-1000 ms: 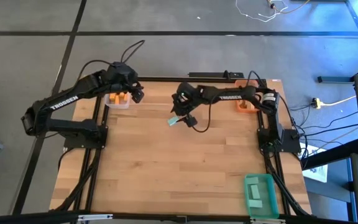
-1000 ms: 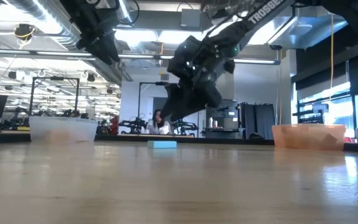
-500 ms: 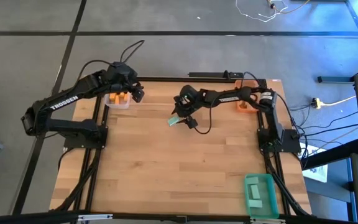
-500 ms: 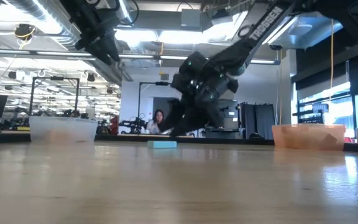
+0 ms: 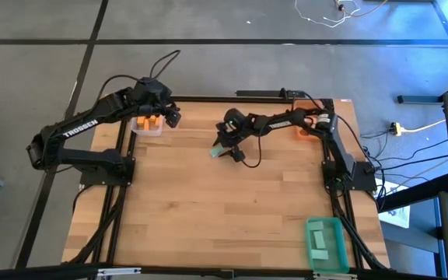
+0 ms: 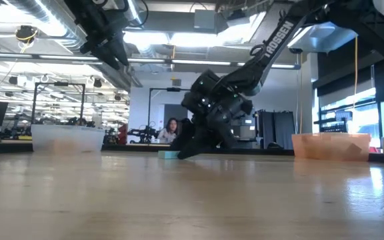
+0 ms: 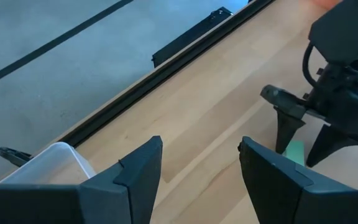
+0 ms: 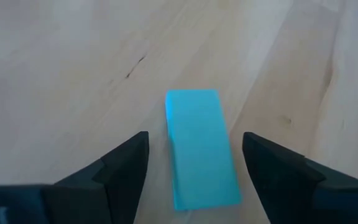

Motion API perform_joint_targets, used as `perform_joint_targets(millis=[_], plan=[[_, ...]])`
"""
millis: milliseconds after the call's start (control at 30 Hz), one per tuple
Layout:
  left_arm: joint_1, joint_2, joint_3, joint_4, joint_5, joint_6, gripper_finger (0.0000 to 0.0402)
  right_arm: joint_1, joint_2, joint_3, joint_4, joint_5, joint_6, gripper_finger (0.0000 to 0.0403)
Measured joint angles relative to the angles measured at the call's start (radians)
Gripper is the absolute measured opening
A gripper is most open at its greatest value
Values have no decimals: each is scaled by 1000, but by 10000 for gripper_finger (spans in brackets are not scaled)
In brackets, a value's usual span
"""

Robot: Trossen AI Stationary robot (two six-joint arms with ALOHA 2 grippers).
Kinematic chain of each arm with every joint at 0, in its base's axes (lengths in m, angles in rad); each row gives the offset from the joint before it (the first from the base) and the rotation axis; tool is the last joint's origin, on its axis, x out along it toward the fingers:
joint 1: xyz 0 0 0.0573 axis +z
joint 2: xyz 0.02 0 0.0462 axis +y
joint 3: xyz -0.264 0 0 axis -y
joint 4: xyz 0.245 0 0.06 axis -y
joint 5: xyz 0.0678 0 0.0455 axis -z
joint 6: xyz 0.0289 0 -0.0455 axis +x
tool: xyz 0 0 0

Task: Sort & place blocks by color
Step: Put the blue block into the green bin

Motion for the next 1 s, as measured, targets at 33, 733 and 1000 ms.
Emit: perform_joint_targets(millis=[33,733,1000], plan=[[0,0,0,0,0,0,204,-4,4,0,0,-12,10,259],[0,0,0,0,0,8,204,-26,47,89,-94,-78,461,130],[0,0,0,-3,0,86,204,-15,55,279,-416,-37,550,128]])
